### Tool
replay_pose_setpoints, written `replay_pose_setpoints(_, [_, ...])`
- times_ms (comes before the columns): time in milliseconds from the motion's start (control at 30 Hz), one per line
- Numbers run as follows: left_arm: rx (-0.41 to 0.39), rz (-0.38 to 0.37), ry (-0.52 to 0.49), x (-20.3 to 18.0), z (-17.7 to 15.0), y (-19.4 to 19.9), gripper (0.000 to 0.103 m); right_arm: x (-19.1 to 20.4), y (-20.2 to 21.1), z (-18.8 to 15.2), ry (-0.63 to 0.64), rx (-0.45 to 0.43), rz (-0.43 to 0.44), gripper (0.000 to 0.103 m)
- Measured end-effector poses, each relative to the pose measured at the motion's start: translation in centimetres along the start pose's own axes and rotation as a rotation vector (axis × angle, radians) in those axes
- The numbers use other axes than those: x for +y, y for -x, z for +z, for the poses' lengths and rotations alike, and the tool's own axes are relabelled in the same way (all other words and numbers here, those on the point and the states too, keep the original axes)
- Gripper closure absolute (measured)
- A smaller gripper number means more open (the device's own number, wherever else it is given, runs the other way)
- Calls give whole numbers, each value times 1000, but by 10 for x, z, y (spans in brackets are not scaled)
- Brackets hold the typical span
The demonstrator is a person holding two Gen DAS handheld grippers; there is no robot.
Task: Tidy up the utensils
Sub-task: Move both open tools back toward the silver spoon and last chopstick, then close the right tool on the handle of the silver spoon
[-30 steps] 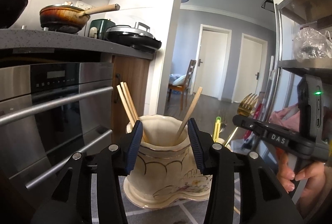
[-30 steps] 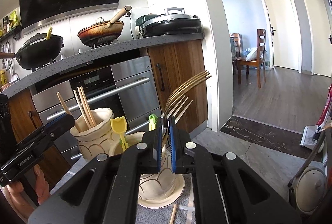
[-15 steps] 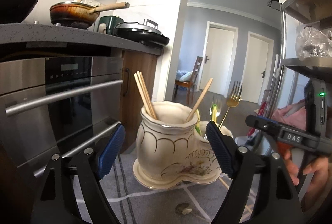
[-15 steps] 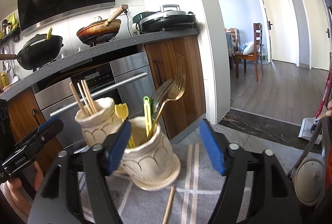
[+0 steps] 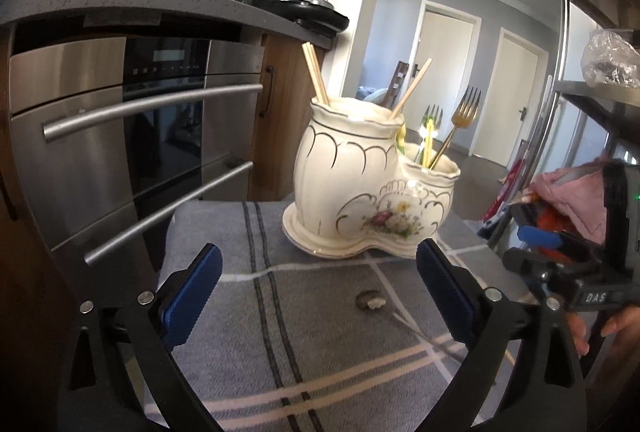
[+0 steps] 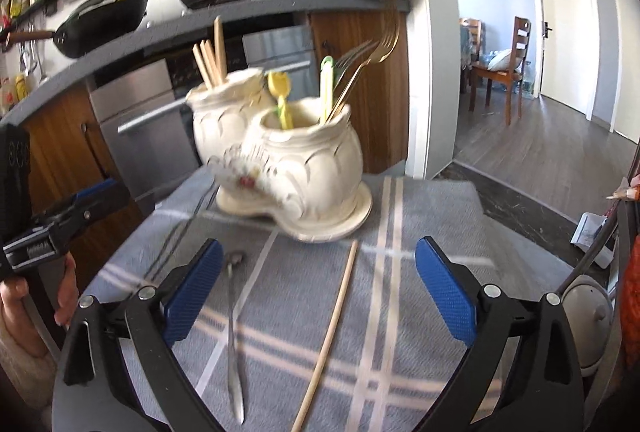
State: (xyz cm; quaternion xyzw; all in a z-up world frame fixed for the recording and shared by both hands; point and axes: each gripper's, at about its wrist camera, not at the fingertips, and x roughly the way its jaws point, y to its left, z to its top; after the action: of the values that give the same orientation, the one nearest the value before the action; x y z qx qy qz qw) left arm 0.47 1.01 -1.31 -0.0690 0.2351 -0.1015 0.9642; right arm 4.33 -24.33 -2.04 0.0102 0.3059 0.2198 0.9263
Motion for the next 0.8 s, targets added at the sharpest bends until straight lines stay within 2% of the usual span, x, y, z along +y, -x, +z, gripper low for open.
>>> replay_pose_setpoints(133, [23, 16, -11, 4, -7, 0, 6, 19, -11, -14, 51, 78, 11, 8])
replay_pose_setpoints(267, [45, -17, 23, 10, -9, -3, 6, 46, -30, -22, 135, 175, 16, 11])
replay_pose_setpoints(333, [67, -27, 31, 12, -12, -7, 6, 60, -42, -25, 165, 225, 29, 20])
replay_pose_setpoints(433, [84, -20, 22, 13, -14, -11, 6, 78, -62, -26, 241, 295, 8, 38])
replay_pose_setpoints(467, [83, -20, 21, 14, -15, -11, 6, 83, -67, -27, 255, 311, 4, 41])
replay_pose_setpoints(633, [74, -27, 47, 23, -13, -9, 6, 92, -94, -21, 256, 396, 13, 67])
replay_pose_setpoints(800, [75, -38, 55, 26, -12, -8, 6, 96, -102, -14, 245, 421, 40, 83])
